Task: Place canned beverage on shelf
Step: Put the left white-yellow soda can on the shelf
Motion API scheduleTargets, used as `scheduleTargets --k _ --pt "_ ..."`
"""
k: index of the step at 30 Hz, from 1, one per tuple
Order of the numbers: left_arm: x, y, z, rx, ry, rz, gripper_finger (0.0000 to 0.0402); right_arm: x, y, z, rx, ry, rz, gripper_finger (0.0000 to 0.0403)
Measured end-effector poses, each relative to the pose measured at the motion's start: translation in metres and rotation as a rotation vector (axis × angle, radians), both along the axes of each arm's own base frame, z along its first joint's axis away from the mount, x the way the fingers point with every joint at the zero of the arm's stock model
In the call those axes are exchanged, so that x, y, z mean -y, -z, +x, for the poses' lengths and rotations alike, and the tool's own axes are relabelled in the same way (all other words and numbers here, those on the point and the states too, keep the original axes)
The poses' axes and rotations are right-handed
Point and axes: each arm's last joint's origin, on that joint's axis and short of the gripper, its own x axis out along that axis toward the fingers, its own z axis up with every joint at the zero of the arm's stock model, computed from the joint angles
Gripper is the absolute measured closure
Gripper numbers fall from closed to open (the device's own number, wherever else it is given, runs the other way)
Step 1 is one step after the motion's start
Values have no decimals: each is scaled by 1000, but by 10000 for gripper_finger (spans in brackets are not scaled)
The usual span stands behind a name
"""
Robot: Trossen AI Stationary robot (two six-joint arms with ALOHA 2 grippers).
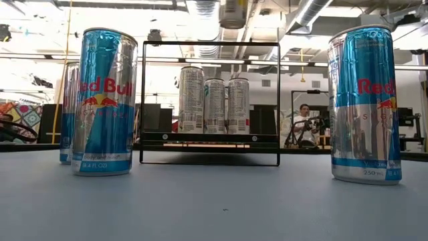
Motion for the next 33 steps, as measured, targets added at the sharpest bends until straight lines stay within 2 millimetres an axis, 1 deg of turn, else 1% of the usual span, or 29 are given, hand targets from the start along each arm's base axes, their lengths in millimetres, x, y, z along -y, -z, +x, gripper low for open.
scheduleTargets --k 4,6,9,11,13,17,19,21,23,25,27,30,33 --pt "-2 -2 -9 19 88 5 93 16 19 18 -119 -142 21 195" --pt "-3 -2 -13 26 99 -10 93 20 36 29 -221 -225 14 195" --pt "-6 -3 -18 34 81 -14 93 24 54 46 -292 -328 -46 195" --pt "-9 -4 -22 46 48 -16 93 27 60 55 -290 -389 -67 195" --pt "-9 -4 -22 47 22 -17 93 32 66 65 -260 -452 -47 195" --pt "-11 -4 -21 48 -35 -18 93 50 74 81 -179 -590 116 191" --pt "-11 -4 -21 49 -49 -32 93 58 79 86 -165 -641 157 191" --pt "-12 -4 -21 49 -67 -43 93 66 83 86 -183 -664 144 191" --pt "-12 -4 -21 51 -95 -43 93 69 85 84 -200 -703 127 191" --pt "-14 -4 -21 55 -131 -42 93 75 84 83 -177 -733 93 191" --pt "-15 -5 -21 64 -182 -48 93 83 84 77 -161 -751 84 191" --pt "-17 -5 -22 77 -255 -55 93 98 91 66 -165 -779 142 191" --pt "-19 -6 -22 84 -316 -62 93 111 105 56 -176 -774 152 191"
